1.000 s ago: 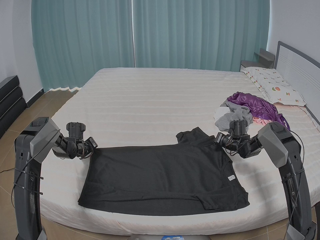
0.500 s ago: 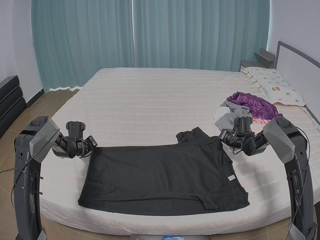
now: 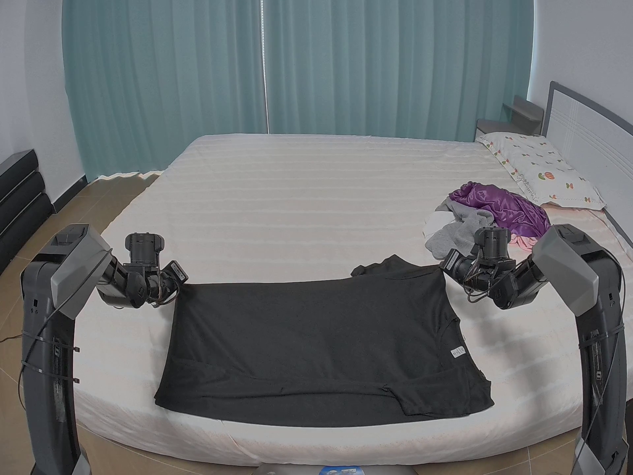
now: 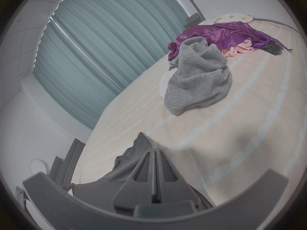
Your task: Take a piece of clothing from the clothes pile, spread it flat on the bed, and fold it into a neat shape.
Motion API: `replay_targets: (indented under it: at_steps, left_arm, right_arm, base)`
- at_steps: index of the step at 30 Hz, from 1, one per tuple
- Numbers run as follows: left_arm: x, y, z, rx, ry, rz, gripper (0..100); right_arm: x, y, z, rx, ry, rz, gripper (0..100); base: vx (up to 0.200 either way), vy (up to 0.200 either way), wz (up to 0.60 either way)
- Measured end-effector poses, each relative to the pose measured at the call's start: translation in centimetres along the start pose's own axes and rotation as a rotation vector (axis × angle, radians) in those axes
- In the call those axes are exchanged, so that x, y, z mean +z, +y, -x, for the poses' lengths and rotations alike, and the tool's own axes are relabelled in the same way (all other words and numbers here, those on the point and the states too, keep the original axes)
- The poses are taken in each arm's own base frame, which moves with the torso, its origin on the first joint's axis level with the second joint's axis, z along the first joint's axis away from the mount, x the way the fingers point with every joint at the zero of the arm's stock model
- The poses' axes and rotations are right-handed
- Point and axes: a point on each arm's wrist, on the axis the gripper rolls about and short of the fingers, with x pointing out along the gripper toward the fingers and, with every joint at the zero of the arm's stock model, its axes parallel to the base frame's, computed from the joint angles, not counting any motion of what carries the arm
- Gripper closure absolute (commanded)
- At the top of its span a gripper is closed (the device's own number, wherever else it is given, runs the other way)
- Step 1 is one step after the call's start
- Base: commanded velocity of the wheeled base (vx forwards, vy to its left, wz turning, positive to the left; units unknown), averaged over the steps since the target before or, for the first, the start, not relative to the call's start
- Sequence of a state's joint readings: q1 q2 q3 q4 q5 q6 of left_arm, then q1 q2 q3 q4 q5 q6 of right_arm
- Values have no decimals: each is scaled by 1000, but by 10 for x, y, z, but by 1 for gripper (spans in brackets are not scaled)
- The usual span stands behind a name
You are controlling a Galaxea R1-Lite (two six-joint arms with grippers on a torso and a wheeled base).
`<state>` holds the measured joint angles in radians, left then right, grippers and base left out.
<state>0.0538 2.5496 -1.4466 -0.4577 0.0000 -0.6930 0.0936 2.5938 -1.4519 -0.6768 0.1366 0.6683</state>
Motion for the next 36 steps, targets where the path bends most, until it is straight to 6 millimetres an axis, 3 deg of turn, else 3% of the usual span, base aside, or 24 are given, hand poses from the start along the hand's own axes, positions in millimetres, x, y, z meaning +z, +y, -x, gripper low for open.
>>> replay_targets:
  at_steps: [16, 36]
  left_arm:
    - [8, -5, 15, -31, -42, 4, 100]
    - [-4, 3, 30, -12, -8, -10, 100]
  right_arm:
    - [8, 0, 29, 31, -28, -53, 100]
    - [-2, -6, 50, 31, 40, -64, 100]
  base:
    - [0, 0, 0]
    - [0, 0, 0]
